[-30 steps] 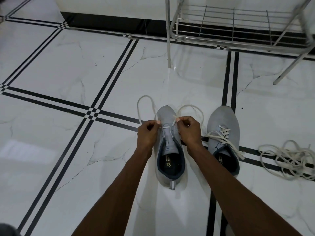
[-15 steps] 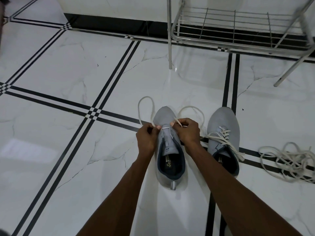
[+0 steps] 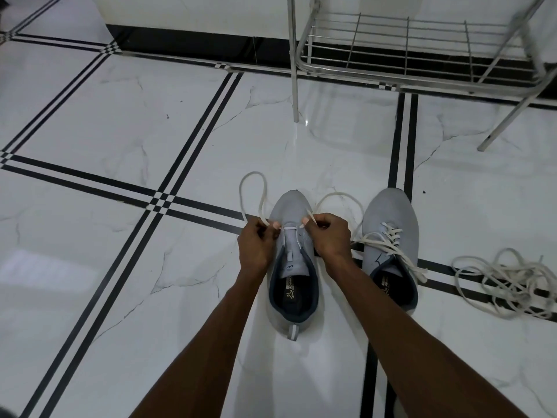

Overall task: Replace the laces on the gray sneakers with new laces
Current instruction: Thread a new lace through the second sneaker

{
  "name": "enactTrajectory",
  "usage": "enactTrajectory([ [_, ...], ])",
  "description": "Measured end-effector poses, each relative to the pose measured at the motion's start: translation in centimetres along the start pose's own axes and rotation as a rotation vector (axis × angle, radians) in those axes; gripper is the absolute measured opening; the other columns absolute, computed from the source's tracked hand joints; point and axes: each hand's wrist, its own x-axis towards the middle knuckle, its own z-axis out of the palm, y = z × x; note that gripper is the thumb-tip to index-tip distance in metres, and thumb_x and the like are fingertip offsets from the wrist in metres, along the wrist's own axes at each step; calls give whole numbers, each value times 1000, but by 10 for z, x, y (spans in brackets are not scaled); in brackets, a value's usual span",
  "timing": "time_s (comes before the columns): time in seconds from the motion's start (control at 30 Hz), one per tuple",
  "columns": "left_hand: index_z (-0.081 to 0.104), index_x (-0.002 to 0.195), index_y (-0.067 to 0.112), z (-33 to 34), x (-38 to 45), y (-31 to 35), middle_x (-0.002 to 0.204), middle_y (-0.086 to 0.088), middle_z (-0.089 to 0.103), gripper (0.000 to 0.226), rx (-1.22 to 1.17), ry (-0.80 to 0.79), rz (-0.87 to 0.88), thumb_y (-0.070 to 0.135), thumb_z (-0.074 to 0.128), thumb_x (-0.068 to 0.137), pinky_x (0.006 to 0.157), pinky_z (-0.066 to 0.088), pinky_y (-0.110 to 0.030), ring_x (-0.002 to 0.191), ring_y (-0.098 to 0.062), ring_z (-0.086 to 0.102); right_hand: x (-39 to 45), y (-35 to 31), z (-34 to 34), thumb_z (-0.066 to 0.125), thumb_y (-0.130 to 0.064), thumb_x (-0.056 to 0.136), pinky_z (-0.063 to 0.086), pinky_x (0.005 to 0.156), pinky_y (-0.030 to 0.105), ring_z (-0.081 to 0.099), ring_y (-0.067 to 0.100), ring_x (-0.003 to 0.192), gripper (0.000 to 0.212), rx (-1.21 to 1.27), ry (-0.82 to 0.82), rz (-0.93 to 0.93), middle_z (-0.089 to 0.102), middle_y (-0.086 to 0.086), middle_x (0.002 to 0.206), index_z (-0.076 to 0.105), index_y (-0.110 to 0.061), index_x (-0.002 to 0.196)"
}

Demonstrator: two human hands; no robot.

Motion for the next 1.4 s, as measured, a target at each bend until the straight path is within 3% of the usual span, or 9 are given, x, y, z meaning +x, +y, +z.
enactTrajectory([
  [0.17,68,87,12,-6,-1,7,83,-1,74,30,-144,-57,-25,41,66,98,84,57,-35,85,-19,71,0,-3,-6,70,-35,90,57,66,34,66,13,73,19,-32,7,-23,73,-3,80,75,-18,87],
  [0.33,73,96,9,-9,-1,15,89,-2,74,24,-337,-73,-108,29,62,101,83,54,-27,83,-10,67,0,-3,-5,68,-38,92,56,68,34,66,15,73,21,-27,-6,-24,74,-2,81,75,-18,86],
  [0.53,74,100,14,-21,6,45,94,0,77,20,-410,-62,-66,27,59,103,93,54,-36,94,-13,69,-3,-25,-6,67,-36,93,57,76,36,69,13,75,20,89,-7,-109,74,-4,78,77,-21,86],
  [0.67,74,106,11,-32,16,92,97,-1,77,27,-381,-59,85,32,57,104,83,53,-21,90,-3,69,-6,-80,-9,70,-32,93,59,80,35,71,14,80,15,220,-89,-199,76,0,83,79,-21,98],
  [0.8,74,107,11,-48,20,151,96,0,77,26,-358,-86,236,30,57,104,79,51,-13,92,-3,70,-11,-160,-22,72,-29,92,56,77,23,72,9,80,19,309,-126,-296,78,1,85,77,-16,105],
  [0.9,74,106,13,-63,25,194,96,1,77,24,-403,-76,277,29,56,104,77,52,-14,90,-5,70,-16,-217,-32,73,-23,91,53,70,17,73,12,79,17,359,-131,-368,78,3,85,71,-12,104],
  [1.1,74,103,14,-93,35,280,89,5,76,23,-489,-37,367,29,56,105,82,53,-26,84,-4,67,-30,-304,-40,74,-23,91,58,81,37,74,20,83,18,489,-174,-432,78,5,89,68,-9,99],
  [1.27,73,105,11,-115,32,342,91,-4,76,24,-542,-61,470,28,56,105,88,56,-30,90,-14,71,-41,-358,-55,74,-19,90,61,82,34,74,20,85,16,603,-175,-458,77,8,90,72,-7,101],
  [1.4,76,103,16,-122,27,378,91,0,77,24,-487,-41,584,28,55,105,80,57,-24,91,-14,73,-51,-392,-63,71,-21,93,61,84,34,75,21,92,15,637,-203,-490,78,8,94,76,-11,102],
])
